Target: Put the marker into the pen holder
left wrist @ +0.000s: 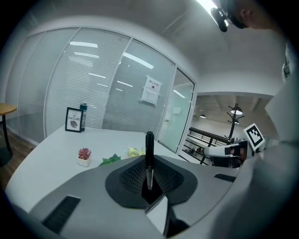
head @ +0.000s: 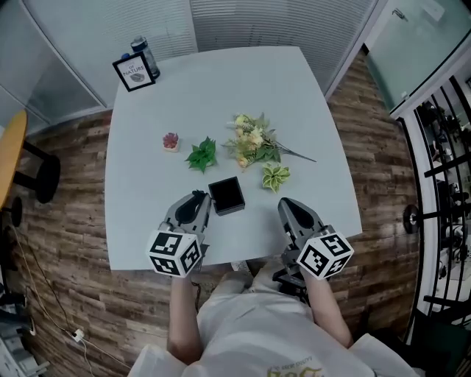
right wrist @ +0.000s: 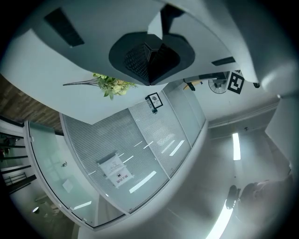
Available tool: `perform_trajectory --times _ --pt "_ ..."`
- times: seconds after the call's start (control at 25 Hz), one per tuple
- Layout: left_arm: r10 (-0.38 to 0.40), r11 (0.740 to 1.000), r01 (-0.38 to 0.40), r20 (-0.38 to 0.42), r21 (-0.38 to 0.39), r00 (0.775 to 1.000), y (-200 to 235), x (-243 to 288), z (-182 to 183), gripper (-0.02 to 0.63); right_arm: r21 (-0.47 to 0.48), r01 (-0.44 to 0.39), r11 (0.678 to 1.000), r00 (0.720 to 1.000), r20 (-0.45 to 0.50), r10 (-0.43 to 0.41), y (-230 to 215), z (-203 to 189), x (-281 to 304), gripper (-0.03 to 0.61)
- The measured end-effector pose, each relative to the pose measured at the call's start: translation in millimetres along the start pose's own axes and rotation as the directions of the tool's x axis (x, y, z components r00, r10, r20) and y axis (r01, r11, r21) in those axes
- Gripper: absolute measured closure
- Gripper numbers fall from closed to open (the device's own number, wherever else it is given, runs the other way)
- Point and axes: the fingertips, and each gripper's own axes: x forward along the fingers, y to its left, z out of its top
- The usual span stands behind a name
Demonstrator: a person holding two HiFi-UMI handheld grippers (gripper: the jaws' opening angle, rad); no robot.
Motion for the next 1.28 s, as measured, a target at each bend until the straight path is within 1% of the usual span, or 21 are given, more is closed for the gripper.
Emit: perform_trajectory --times 0.2,0.36,0.52,0.68,0.96,1.28 --pt "-0.043 0.999 0.043 -0.004 0.013 0.999 -7 22 6 0.563 -0.003 0.025 1.0 1.0 0.016 -0.025 -9 10 4 0.561" --pt "-0.049 0.999 0.049 -0.003 0.017 0.999 -7 31 11 0.563 -0.003 0.02 1.0 1.0 0.019 -0.019 -14 15 12 0.561" --pt "-0.048 0.999 0.048 -0.007 0.02 0.999 -5 43 15 0.563 -0.005 -0.003 1.0 1.0 0.009 0.004 -16 16 27 0.561" --pt "-0.042 0.999 0.042 -0.034 0.018 0.999 -5 51 9 0.563 0.002 -0.019 1.0 1.0 -0.012 0.019 -20 14 33 0.561" --pt "-0.041 0.999 0.043 -0.097 0.019 0.994 -5 68 -13 0.563 0.037 0.001 0.999 0.999 -0.047 0.001 -40 -2 37 0.561" --pt "-0.047 0.997 0.055 -0.166 0.047 0.985 -8 85 -35 0.563 0.045 0.012 0.999 0.999 -0.053 -0.01 -54 -2 41 0.561"
